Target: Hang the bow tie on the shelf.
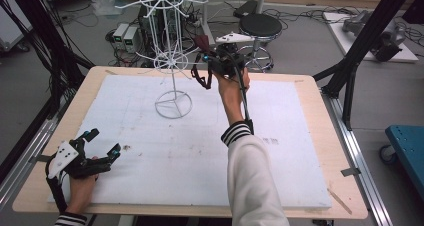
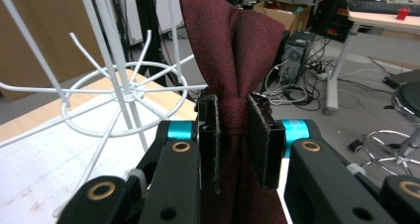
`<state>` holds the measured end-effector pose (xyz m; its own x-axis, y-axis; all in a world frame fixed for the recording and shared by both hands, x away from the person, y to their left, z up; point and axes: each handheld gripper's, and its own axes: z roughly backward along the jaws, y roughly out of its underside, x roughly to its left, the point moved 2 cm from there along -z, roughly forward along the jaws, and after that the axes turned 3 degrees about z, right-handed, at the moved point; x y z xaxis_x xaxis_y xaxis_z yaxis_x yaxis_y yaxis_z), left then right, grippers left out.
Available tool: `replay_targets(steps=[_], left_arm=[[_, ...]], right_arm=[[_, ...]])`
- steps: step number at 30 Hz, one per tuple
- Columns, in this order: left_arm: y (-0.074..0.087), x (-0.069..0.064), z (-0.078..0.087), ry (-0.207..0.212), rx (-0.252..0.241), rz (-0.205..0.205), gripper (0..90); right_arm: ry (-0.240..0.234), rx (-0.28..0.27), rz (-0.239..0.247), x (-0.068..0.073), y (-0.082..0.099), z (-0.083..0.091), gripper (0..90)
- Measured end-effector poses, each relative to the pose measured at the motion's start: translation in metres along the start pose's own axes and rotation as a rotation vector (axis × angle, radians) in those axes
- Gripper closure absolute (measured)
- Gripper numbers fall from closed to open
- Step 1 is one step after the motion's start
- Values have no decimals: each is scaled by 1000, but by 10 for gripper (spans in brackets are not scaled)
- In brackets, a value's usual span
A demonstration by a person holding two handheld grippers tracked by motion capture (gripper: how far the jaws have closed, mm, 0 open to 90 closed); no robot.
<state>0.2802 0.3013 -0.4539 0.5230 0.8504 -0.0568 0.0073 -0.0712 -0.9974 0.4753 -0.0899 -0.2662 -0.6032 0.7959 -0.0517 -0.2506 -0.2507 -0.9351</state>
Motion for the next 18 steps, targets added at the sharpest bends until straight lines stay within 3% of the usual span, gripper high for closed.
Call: replay_targets(steps=[18], left_arm=[[0,0,0,1,3,-2,57]], right_arm=[[-29,17,-4,11,-1,-3,766]])
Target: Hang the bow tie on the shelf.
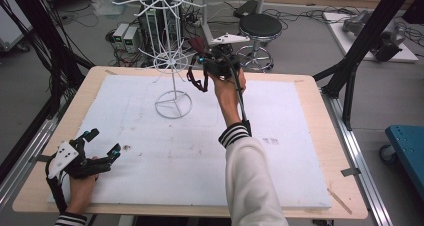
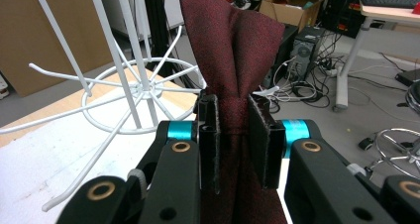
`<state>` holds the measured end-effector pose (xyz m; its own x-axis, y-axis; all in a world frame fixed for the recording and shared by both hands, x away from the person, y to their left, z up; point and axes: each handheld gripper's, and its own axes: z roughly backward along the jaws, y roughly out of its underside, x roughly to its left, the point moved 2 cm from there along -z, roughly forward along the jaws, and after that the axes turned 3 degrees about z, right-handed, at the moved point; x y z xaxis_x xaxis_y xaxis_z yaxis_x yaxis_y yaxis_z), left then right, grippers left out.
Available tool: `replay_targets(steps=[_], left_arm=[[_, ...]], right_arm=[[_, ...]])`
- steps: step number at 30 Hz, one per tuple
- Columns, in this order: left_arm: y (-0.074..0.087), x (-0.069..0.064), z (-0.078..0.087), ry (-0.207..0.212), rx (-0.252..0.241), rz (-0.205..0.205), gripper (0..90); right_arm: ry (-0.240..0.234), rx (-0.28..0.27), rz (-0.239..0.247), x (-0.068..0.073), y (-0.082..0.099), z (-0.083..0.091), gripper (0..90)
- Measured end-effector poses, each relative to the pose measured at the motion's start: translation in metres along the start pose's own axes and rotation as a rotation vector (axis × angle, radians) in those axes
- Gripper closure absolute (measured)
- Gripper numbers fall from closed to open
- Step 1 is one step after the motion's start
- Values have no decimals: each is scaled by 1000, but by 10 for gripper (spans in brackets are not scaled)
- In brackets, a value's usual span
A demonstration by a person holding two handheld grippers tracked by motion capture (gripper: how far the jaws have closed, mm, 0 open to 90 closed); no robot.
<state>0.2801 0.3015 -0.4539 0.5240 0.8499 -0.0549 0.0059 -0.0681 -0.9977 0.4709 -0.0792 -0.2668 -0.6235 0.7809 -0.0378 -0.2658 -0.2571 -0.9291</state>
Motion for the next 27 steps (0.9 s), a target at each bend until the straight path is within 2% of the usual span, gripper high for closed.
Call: replay_targets(steps=[6,13,27], left_arm=[[0,0,0,-1,-1,0,57],[0,0,0,1,-1,-1,57],[0,0,0,0,-2,2,57]], right_arm=[[11,13,-14,-1,0,5,765],[40,28,-25,5,-2,11,764],[12,31,-73,21,-2,3,763]])
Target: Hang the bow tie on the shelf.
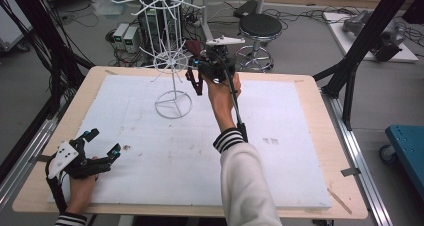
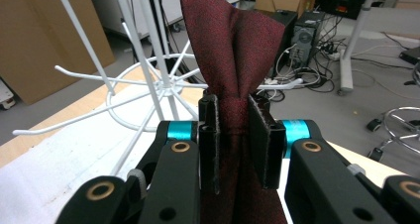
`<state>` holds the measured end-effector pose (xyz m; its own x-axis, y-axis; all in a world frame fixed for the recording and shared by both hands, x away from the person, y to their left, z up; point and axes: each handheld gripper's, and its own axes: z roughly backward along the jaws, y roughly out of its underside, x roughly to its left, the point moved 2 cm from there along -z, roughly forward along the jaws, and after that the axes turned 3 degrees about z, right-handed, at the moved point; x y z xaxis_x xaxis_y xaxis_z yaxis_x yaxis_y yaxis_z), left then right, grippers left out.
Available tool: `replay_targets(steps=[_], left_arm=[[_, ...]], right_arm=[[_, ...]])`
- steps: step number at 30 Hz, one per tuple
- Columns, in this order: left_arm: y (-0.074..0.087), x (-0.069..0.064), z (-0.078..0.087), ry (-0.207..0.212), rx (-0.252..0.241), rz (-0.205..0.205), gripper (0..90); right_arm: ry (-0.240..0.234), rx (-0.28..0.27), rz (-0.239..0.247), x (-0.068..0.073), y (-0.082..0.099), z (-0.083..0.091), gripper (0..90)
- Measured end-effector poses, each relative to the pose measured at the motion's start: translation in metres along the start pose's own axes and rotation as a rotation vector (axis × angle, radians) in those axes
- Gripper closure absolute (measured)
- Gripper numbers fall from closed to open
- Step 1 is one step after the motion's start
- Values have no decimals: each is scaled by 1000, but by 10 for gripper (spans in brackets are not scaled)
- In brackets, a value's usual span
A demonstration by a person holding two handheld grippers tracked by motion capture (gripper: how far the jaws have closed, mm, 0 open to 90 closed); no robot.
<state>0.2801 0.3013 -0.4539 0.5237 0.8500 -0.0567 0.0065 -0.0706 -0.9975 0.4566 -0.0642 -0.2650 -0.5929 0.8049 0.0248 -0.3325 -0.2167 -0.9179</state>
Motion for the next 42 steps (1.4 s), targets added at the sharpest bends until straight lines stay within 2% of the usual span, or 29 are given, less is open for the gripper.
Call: replay_targets(steps=[7,16,21,25,28,33,35,37,40,42], left_arm=[[0,0,0,1,1,0,57],[0,0,0,1,1,0,57],[0,0,0,1,1,1,57],[0,0,0,1,1,1,57],[0,0,0,1,1,1,57],[0,0,0,1,0,2,57],[0,0,0,1,0,3,57],[0,0,0,1,1,4,57],[0,0,0,1,0,2,57],[0,0,0,1,1,0,57]], right_arm=[[-25,5,11,8,0,-8,762],[-59,3,34,7,0,-8,749],[-89,10,56,8,0,-9,681],[-99,-14,69,8,-1,-8,581],[-116,-10,90,8,-2,-6,373],[-60,-27,123,9,-2,-1,24],[-48,-72,131,8,-2,3,6],[-74,-134,139,6,1,9,6],[-89,-116,150,1,6,18,6],[-92,-148,148,-1,11,28,6]])
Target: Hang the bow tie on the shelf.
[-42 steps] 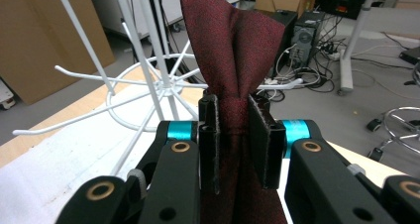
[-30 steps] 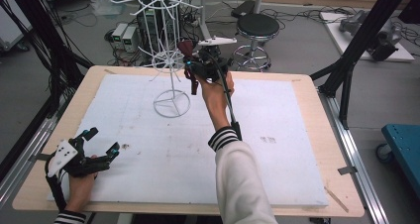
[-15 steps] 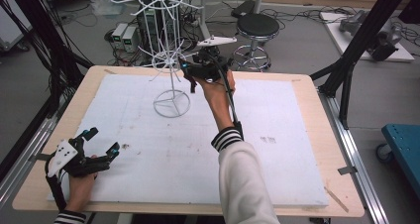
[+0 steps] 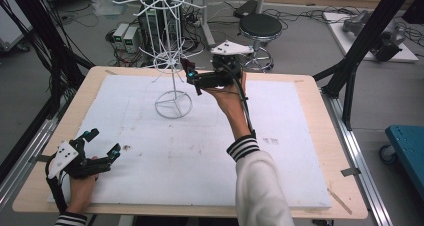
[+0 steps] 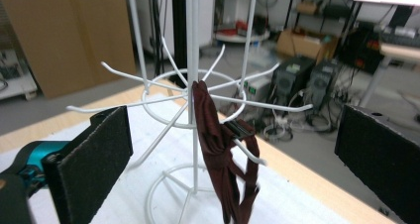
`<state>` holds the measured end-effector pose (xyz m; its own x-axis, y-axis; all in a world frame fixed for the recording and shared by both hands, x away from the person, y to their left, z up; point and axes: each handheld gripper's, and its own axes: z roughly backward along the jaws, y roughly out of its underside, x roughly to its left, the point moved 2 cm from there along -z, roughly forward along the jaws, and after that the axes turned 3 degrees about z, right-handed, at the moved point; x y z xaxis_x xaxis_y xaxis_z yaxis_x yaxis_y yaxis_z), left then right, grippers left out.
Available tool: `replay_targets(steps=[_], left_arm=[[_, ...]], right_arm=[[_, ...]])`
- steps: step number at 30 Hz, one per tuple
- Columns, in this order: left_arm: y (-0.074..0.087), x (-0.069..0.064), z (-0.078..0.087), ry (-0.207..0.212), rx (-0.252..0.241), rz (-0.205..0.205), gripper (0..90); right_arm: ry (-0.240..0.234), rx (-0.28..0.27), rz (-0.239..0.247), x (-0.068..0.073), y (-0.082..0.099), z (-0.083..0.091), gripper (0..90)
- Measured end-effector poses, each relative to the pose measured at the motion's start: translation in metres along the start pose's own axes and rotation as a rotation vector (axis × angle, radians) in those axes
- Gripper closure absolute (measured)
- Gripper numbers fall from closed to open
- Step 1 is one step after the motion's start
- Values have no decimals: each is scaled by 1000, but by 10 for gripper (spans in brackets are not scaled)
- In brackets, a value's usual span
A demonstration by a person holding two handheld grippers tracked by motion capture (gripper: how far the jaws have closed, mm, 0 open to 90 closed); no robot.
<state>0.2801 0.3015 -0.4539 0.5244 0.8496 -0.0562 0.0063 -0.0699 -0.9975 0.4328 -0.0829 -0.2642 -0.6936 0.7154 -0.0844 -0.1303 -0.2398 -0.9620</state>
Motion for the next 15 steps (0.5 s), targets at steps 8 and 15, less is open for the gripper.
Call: replay_targets(steps=[8,15], left_arm=[[0,0,0,-1,-2,4,57],[0,0,0,-1,-2,4,57]], right_arm=[[-27,-68,19,-4,21,57,6],[1,-111,32,-11,62,113,6]])
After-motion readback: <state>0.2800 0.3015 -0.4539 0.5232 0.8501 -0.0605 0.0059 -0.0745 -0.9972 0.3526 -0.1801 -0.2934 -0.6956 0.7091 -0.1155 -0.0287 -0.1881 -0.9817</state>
